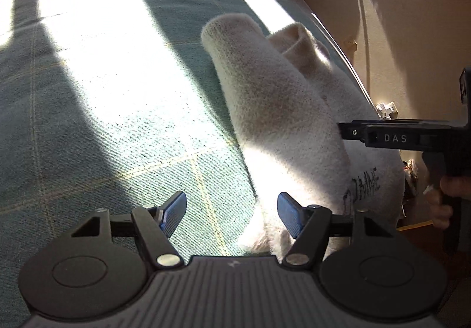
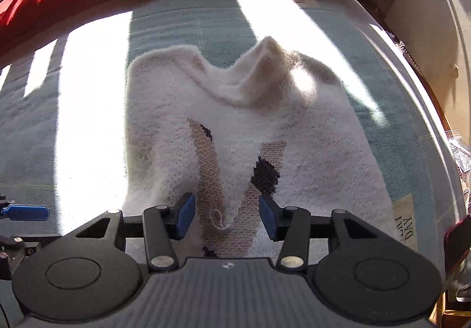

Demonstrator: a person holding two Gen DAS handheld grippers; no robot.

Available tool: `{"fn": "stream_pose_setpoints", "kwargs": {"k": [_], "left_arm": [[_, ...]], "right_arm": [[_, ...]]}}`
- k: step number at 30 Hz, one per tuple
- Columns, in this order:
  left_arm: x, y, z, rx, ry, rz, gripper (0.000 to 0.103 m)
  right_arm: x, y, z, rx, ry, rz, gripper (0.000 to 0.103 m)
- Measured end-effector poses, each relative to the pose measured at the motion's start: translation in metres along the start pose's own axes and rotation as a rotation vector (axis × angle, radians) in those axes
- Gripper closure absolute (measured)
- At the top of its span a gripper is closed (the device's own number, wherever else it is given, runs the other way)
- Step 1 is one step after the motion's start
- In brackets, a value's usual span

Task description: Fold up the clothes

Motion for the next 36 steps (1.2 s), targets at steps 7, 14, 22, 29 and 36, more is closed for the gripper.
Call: {"fn": "stream_pose_setpoints", "kwargs": {"k": [7,14,22,29,36], "left_arm": [[-0.020,0.039,-0.040,0.158,-0.118,0.139,0.031],[-0.023,0.062,-0.111,0.176,-0.234,0.271,0.029],[0.005,0.057,-0.141,0.109,-0.355,0.355,0.028],[0.030,0.063,-0.122,0.117,-0.264,0.317,0.069],[0.058,0.090,-0.080,0.181,-0.167,0.191,0.089]], "right_arm": [[0.011,0.004,-0.017,0.097,0.084,-0.062,0.045],[0.030,-0.003,-0.038,0.109,0.149,-0.114,0.045],[0.047,-0.011,-0.040,0.112,0.190,-0.155,0.045],[0.054,-0.014,-0.034,0.126,0.207,-0.181,0.045],[0.052,-0.007,-0.018,0.160,0.201,-0.167,0.045]]}}
Point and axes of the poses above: each gripper's, at about its wrist camera, not at the fingertips, and z roughly against the way its jaws point, x to its right, y to its top, the point moved 5 cm from there along -z, roughly the way its jaws point, and after that the axes turned 12 degrees about x, right-handed, at the moved point
